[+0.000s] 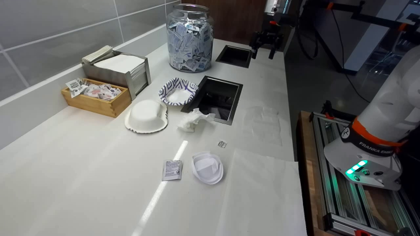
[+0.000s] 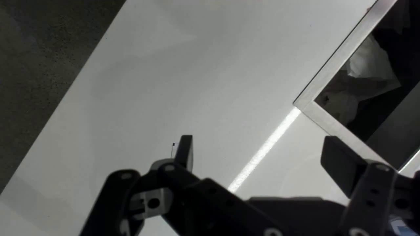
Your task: Pick up the small white paper on the right side of the counter and put it in the left bin
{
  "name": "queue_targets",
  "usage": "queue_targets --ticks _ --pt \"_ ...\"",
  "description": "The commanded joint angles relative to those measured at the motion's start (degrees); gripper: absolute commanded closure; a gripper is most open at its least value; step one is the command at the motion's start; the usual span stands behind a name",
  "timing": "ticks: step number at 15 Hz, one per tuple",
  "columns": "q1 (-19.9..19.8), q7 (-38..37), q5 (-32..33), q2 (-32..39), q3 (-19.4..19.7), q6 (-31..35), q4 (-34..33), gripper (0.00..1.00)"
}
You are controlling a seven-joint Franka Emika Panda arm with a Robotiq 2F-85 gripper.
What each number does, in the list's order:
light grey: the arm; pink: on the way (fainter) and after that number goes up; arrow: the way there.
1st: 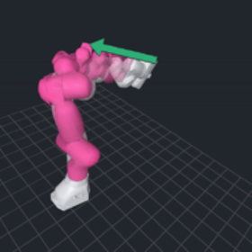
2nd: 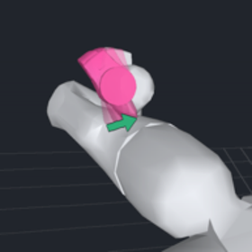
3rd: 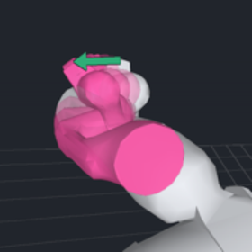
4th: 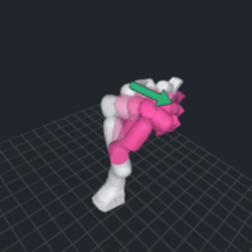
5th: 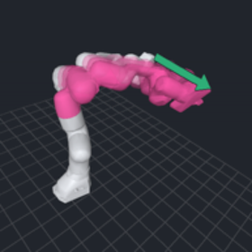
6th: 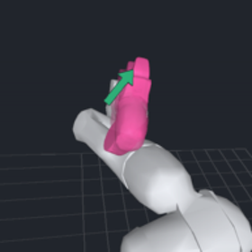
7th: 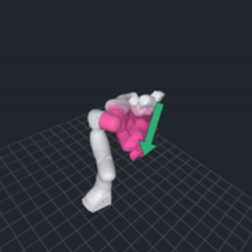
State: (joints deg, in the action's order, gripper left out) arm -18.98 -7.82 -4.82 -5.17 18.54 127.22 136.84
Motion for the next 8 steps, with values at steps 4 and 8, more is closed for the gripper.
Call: queue_targets --ticks 4,8 --pt "-1.0 -1.8 -1.4 5.9 1.3 4.0 -0.6 0.00" --pt "-1.4 -1.9 -2.2 8.1 1.7 5.8 -0.6 0.00"
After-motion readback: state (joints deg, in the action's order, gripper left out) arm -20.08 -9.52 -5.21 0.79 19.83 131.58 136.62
